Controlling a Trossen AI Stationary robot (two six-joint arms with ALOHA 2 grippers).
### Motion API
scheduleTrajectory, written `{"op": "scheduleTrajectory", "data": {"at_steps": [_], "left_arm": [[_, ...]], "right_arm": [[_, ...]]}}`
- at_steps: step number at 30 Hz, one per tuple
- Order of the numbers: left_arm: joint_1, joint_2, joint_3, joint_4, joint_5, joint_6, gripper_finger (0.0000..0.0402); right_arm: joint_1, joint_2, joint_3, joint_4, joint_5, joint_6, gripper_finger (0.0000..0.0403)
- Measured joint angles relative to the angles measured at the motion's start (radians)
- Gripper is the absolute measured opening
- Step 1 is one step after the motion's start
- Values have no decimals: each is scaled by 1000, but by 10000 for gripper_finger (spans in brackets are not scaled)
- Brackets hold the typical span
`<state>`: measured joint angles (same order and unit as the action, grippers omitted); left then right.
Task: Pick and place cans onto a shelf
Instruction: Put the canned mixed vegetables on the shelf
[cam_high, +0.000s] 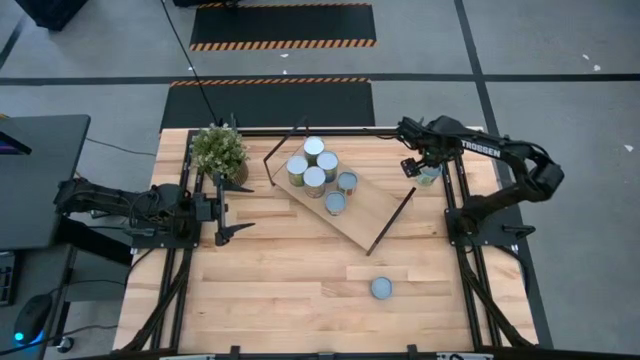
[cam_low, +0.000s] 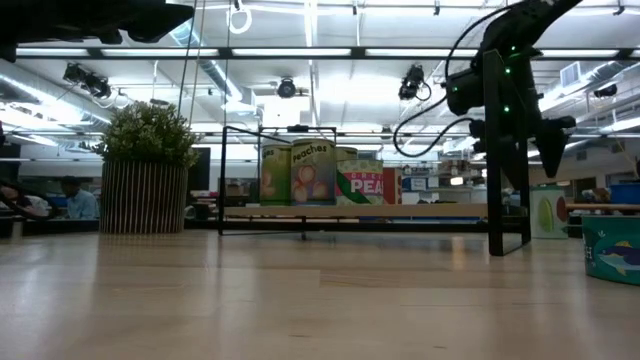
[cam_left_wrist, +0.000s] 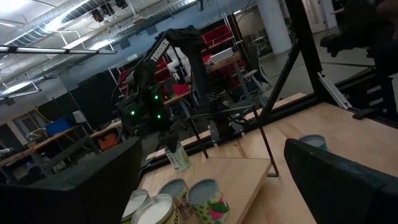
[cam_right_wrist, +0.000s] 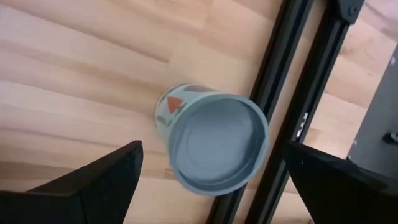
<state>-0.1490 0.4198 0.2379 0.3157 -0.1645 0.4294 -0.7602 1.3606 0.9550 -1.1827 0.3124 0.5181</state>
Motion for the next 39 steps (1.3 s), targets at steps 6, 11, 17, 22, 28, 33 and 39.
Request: {"op": "scheduleTrajectory", "data": {"at_steps": [6, 11, 17, 22, 28, 33, 39], "left_arm": [[0, 0, 0, -5, 0, 0, 398], [0, 0, 0, -6, 0, 0, 398], [0, 0, 0, -7, 0, 0, 398], [0, 0, 0, -7, 0, 1, 398], [0, 0, 0, -7, 0, 1, 398], [0, 0, 0, -7, 0, 1, 398], [0, 0, 0, -6, 0, 4, 398]], "right_arm": [[-47, 48, 0, 13, -51, -35, 396], [-81, 67, 0, 16, -60, -44, 396], [-94, 79, -56, 66, -87, -44, 396], [-95, 79, -95, 127, -116, -71, 392], [-103, 79, -137, 205, -184, -101, 352], [-108, 75, -158, 272, -228, -127, 311], [-108, 79, -93, 317, -258, -178, 302]]}}
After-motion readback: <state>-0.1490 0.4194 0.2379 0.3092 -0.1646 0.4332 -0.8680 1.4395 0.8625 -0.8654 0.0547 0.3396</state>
